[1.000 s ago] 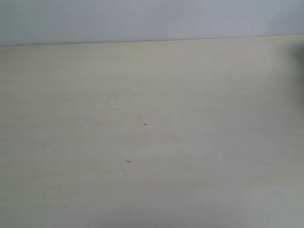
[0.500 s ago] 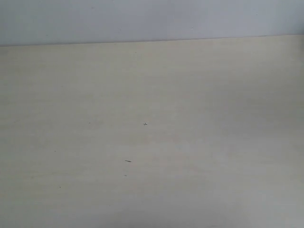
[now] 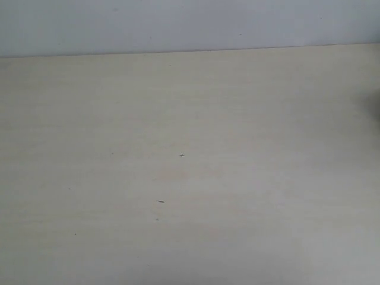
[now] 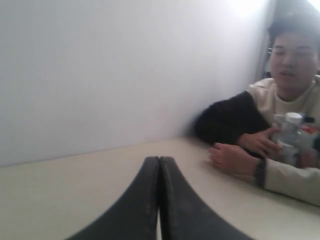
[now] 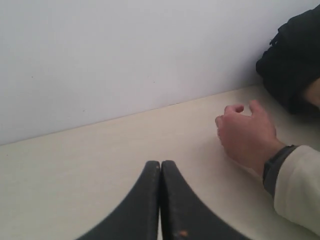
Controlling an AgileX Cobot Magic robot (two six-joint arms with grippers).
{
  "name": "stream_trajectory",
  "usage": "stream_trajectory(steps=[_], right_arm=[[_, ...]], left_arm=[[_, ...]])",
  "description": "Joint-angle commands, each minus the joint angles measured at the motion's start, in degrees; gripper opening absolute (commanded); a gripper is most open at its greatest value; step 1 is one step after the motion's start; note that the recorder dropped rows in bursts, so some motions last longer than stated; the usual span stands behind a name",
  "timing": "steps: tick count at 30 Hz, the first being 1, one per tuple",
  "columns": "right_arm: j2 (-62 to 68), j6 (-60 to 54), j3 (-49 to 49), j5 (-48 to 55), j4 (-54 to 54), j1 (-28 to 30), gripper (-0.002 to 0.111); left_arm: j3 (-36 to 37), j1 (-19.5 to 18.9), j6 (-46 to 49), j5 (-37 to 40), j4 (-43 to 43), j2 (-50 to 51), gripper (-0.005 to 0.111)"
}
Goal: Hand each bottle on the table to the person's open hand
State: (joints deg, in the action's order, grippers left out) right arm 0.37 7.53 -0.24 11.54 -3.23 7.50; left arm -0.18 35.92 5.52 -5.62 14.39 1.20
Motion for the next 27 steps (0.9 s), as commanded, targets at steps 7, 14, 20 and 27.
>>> stream_trajectory(steps=[7,14,20,27], right_arm=[[-0.37,-0.24,0.24,0.0,-0.19,0.16,0.0],[-0.37,-0.24,0.24,0.0,-0.19,0.16,0.0],[-0.37,-0.24,0.24,0.0,-0.19,0.16,0.0],[-0.37,-0.24,0.24,0.0,-0.19,0.16,0.0]], left_arm=[[0.18,-23.42,9.43,1.86,-0.75,-1.2,0.0],[0.18,-25.53,12.51,5.62,-0.75,-1.2,0.0],[0.18,-25.53,12.51,5.62,-0.75,-1.2,0.0],[0.18,-25.53,12.27,6.39,-0.34,-1.2,0.0]])
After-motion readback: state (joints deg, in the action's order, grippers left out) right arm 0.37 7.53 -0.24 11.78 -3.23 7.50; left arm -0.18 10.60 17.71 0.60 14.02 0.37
